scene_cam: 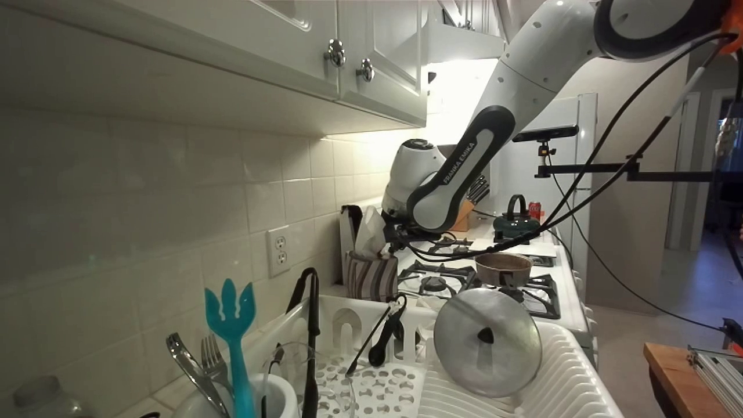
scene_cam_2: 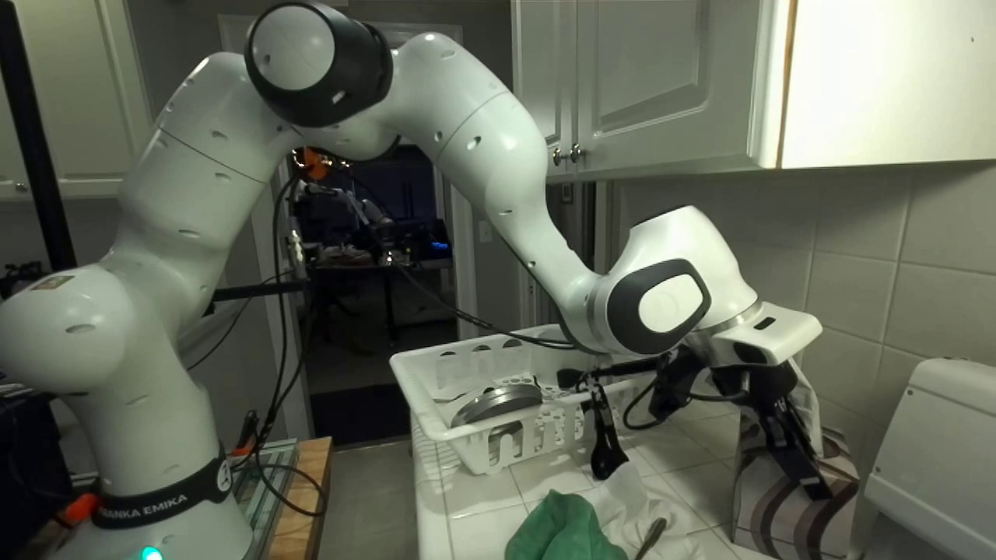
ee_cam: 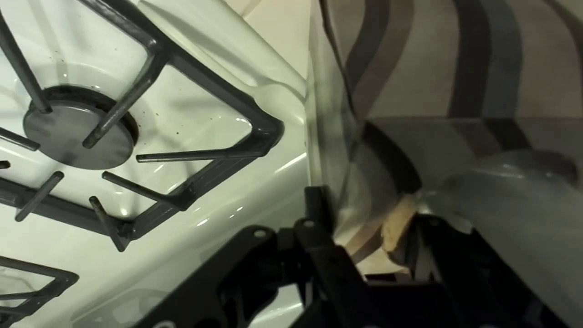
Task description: Pick up the napkin box from the counter and put it on the dish dryer
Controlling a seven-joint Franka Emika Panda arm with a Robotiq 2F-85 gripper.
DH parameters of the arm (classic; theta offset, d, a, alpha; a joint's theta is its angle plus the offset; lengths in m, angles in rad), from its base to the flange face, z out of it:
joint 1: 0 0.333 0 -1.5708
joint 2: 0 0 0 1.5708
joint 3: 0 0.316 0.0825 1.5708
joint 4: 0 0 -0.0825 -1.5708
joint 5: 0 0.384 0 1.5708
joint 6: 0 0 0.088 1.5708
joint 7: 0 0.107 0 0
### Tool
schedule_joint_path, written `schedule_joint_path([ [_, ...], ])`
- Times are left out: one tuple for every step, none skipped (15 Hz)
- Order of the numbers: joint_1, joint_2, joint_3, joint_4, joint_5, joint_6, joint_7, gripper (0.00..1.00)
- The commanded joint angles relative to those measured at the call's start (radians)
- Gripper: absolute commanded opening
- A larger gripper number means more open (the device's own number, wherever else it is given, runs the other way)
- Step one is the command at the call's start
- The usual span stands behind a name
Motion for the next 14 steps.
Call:
schedule_joint_path([
  [0.077, -0.035, -0.068, -0.109, 0.014, 0.025, -0.057, 0.08],
  [0.094, -0.047, -0.084, -0.137, 0.011, 0.034, -0.073, 0.03],
  [0.111, -0.066, -0.097, -0.175, 0.008, 0.044, -0.090, 0.05],
  [0.134, -0.083, -0.118, -0.203, 0.003, 0.053, -0.102, 0.06],
  [0.158, -0.112, -0.141, -0.242, -0.003, 0.071, -0.116, 0.03],
  [0.184, -0.140, -0.168, -0.278, -0.010, 0.081, -0.128, 0.02],
  [0.201, -0.184, -0.191, -0.327, -0.066, 0.093, -0.105, 0.00],
  [0.230, -0.209, -0.224, -0.361, -0.084, 0.103, -0.105, 0.00],
  [0.266, -0.231, -0.269, -0.394, -0.111, 0.115, -0.094, 0.01],
  [0.316, -0.251, -0.335, -0.423, -0.145, 0.128, -0.073, 0.01],
  [0.379, -0.264, -0.419, -0.442, -0.184, 0.142, -0.045, 0.01],
  [0.434, -0.267, -0.512, -0.443, -0.251, 0.163, 0.010, 0.01],
  [0.475, -0.271, -0.590, -0.431, -0.309, 0.174, 0.052, 0.01],
  [0.521, -0.270, -0.673, -0.416, -0.361, 0.190, 0.100, 0.01],
])
